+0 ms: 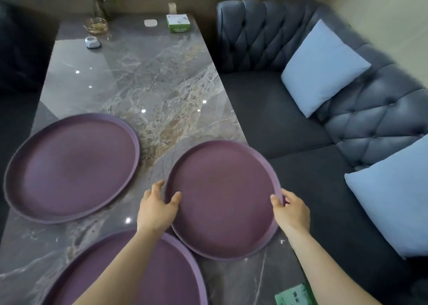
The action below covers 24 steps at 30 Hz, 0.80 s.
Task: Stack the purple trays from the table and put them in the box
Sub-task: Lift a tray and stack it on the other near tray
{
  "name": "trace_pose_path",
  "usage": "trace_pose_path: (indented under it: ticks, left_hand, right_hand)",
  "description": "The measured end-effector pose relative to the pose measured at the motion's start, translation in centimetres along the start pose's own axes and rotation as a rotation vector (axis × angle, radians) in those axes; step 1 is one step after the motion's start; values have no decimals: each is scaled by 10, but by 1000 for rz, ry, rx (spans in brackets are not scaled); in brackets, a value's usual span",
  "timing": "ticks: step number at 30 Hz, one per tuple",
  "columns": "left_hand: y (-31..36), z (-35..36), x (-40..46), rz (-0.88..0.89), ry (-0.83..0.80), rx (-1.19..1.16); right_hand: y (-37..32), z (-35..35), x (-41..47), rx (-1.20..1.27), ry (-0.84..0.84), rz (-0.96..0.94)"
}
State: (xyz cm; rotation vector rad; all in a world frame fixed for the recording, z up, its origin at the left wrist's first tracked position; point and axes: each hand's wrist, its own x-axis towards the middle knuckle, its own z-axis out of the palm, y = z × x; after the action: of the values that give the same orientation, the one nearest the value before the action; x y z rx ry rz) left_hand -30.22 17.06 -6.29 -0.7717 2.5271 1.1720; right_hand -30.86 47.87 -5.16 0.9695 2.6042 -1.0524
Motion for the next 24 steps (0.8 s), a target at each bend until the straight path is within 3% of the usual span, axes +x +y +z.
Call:
trace_pose_path:
  ticks: [5, 13, 18, 24]
  left_hand:
    - [8, 25, 12, -70, 30, 21]
    - [16, 15, 6, -153, 116, -280]
    - [1, -27, -19, -118, 283, -242]
    - [-76, -86, -65, -127, 322, -187]
  right_hand:
    - [-10, 11, 29, -67, -90, 16]
    - [-15, 9, 25, -75, 62, 49]
    - [-20, 7, -14, -82, 147, -14]
    - [-9, 31, -105, -71, 136, -58]
